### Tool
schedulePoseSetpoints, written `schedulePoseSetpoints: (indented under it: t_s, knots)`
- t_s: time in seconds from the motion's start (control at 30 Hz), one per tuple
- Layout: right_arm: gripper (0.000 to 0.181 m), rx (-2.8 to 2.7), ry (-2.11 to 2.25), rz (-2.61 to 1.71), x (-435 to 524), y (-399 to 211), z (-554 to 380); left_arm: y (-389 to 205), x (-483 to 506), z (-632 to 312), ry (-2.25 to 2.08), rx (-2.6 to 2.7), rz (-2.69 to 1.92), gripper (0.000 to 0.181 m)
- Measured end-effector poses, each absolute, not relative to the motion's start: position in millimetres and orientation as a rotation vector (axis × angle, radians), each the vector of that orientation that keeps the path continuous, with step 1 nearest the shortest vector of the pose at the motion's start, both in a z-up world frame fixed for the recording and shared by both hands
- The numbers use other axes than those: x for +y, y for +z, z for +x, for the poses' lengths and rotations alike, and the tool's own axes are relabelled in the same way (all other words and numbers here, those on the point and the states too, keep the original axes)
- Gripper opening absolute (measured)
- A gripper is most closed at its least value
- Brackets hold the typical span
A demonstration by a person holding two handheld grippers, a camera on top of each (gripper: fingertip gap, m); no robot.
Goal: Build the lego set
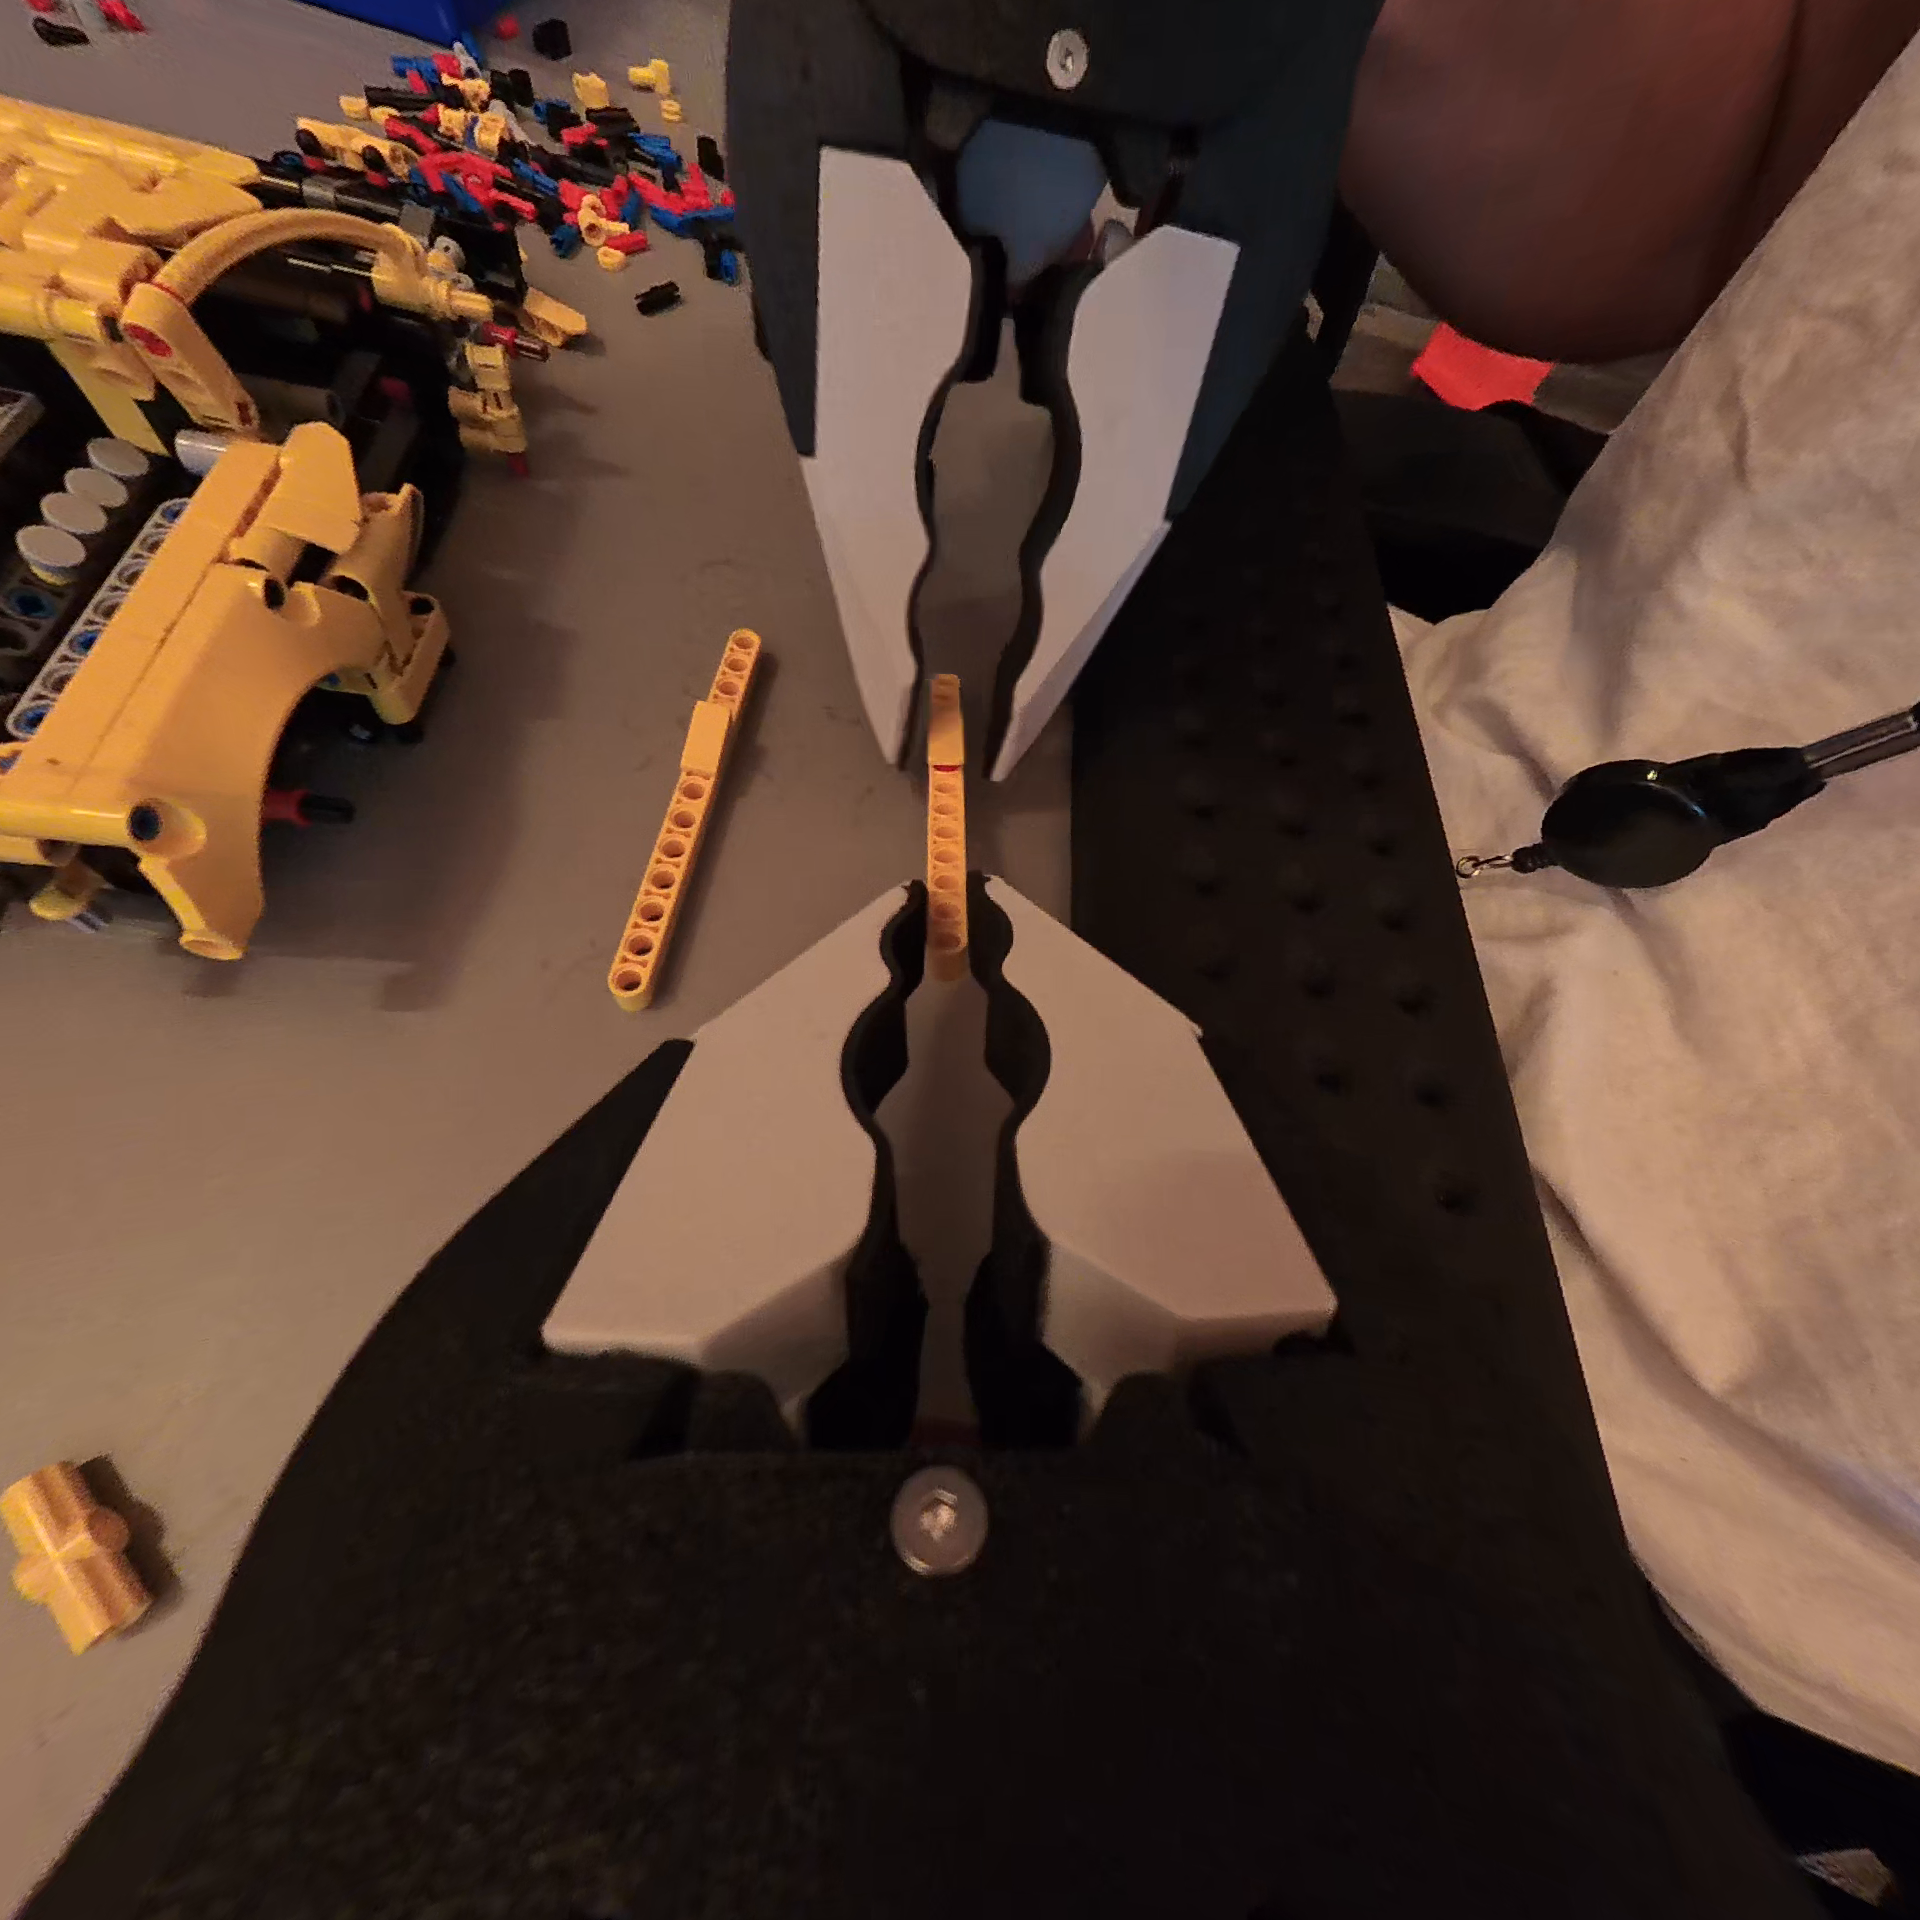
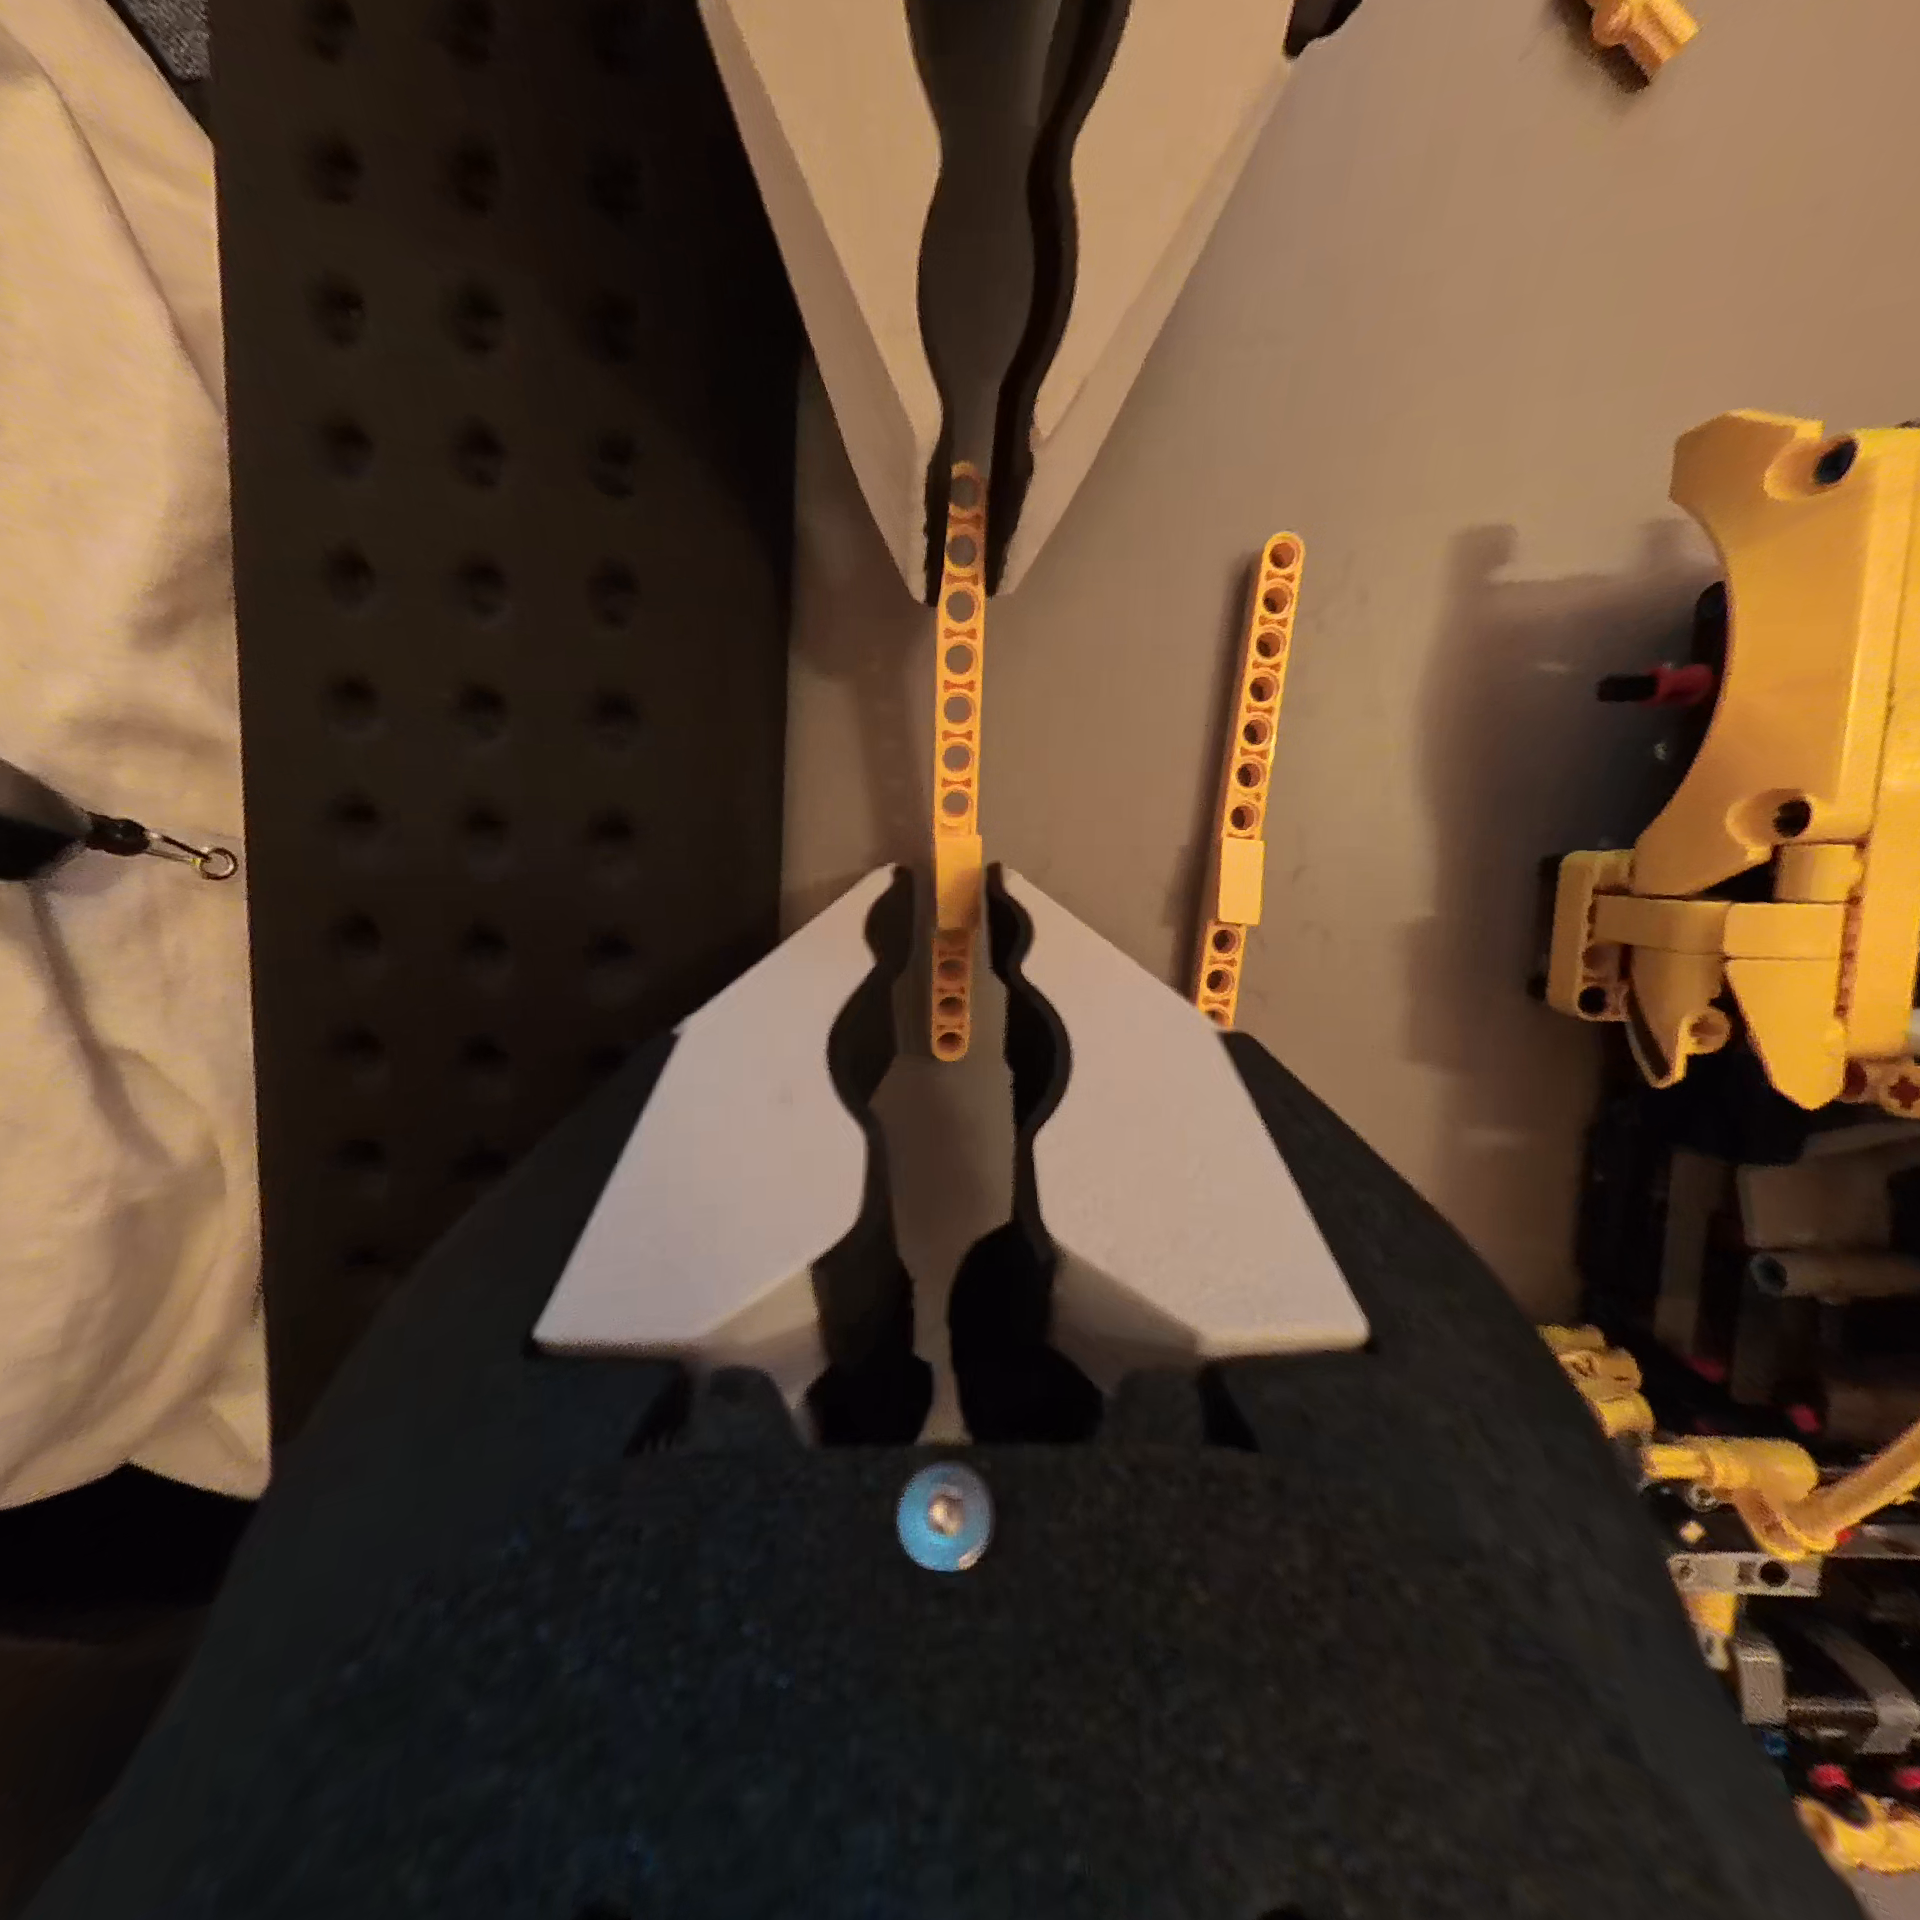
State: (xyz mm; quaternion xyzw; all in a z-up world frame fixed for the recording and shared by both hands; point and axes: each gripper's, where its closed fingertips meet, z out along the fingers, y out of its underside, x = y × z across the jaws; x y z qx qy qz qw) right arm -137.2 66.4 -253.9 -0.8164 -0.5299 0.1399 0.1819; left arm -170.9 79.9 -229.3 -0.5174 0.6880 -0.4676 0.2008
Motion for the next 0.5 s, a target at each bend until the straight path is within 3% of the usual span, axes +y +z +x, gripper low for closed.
schedulePoseSetpoints:
  t_s: [0.07, 0.3, 0.5]
  knots:
    - [0.027, -1.472, 0.367, -2.304, 68.2, -254.2, -135.4, -229.5, 80.1, -171.0, -1.308, 1.922, -1.449, 0.006]
    - [0.045, -1.33, 0.159, -2.149, 80.2, -239.7, -130.1, -226.8, 91.3, -169.7, -1.427, 1.812, -1.611, 0.007]
    - [0.038, -1.259, -0.176, -1.985, 86.9, -241.9, -127.0, -225.7, 95.4, -165.9, -1.561, 1.718, -1.759, 0.007]
